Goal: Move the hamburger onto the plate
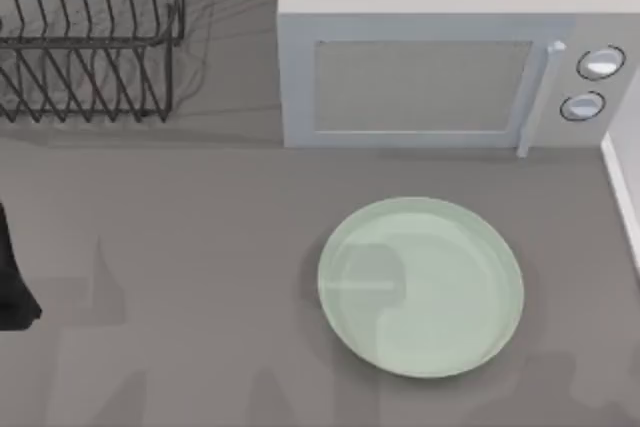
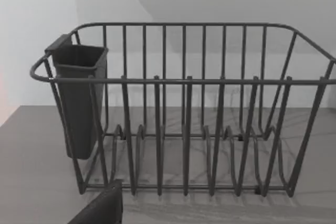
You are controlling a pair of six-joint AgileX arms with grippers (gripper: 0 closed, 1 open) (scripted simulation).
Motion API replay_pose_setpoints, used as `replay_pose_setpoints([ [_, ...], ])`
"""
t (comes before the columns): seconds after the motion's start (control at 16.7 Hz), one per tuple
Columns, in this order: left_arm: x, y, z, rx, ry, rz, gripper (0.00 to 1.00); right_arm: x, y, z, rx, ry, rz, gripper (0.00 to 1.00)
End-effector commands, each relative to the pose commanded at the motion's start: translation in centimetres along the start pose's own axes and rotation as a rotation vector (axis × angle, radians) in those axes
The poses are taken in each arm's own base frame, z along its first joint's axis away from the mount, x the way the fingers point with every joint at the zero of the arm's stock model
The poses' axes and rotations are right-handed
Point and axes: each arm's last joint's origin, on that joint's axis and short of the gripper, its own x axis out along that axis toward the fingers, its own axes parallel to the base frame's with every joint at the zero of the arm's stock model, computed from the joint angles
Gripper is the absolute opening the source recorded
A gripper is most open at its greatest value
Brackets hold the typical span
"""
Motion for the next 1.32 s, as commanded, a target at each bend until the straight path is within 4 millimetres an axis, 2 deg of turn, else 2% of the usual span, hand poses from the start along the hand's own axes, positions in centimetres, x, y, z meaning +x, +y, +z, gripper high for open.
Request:
replay_pose_setpoints([
  [0.3,0.0,0.0,0.0,0.0,0.0,0.0,1.0,1.7,-3.3,-0.2,-0.235,0.102,0.283,1.0],
  [0.54,0.0,0.0,0.0,0.0,0.0,0.0,1.0,2.3,-4.6,-0.3,-0.313,0.107,0.367,1.0],
  [0.9,0.0,0.0,0.0,0.0,0.0,0.0,1.0,2.7,-4.5,-0.3,-0.315,0.107,0.369,1.0],
  [1.32,0.0,0.0,0.0,0.0,0.0,0.0,1.0,8.6,-2.7,-1.2,-0.313,0.105,0.357,1.0],
])
